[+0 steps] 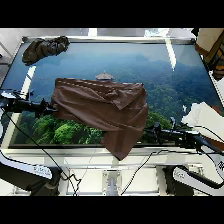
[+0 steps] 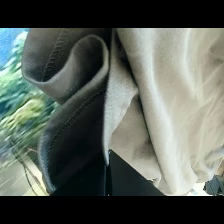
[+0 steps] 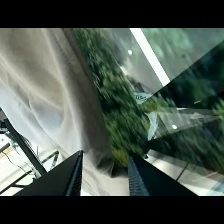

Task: Fold the shirts.

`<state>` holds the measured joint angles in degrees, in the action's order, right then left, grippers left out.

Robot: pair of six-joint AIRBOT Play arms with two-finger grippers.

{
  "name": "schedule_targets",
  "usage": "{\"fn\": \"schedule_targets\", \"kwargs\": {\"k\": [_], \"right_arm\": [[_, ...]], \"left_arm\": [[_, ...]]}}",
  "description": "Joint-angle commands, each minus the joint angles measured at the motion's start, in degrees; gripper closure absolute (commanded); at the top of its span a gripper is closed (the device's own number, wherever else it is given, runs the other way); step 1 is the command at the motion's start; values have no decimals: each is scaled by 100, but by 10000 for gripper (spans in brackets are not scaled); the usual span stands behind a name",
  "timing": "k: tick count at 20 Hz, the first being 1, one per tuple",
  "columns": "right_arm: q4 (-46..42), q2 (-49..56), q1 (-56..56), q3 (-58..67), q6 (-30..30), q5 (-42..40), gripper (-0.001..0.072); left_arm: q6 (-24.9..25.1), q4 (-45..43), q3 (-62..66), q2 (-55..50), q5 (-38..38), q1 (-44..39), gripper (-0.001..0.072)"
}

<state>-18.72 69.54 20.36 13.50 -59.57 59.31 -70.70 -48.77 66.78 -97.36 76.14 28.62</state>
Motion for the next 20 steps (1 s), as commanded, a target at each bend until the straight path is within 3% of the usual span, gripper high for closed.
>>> {"fn": "schedule_targets", "kwargs": {"k": [1, 7, 8, 10, 12, 14, 18, 20], "right_arm": [[205, 44, -4, -2, 103, -52, 383], [1036, 632, -758, 0, 634, -308, 384], [1110, 664, -839, -2, 721, -369, 432], [1172, 669, -866, 24, 940, -319, 687], [1228, 669, -866, 109, 1202, -192, 689], [1287, 662, -866, 271, 1362, 118, 690], [1377, 439, -861, 857, 1530, 1115, 693], [1532, -96, -859, 1180, 1475, 1204, 694]], "left_arm": [[7, 35, 7, -2, -2, -4, 693], [24, 118, 7, -2, 2, -4, 694], [31, 118, 7, -2, 2, -4, 694], [68, 118, 7, -2, 2, -4, 693], [79, 122, 7, -2, 17, -4, 694], [420, 363, 7, 0, 195, -4, 695], [1305, 2496, 7, 282, 1110, -2, 696], [1471, 3770, 17, 745, 1167, 2, 697]]}}
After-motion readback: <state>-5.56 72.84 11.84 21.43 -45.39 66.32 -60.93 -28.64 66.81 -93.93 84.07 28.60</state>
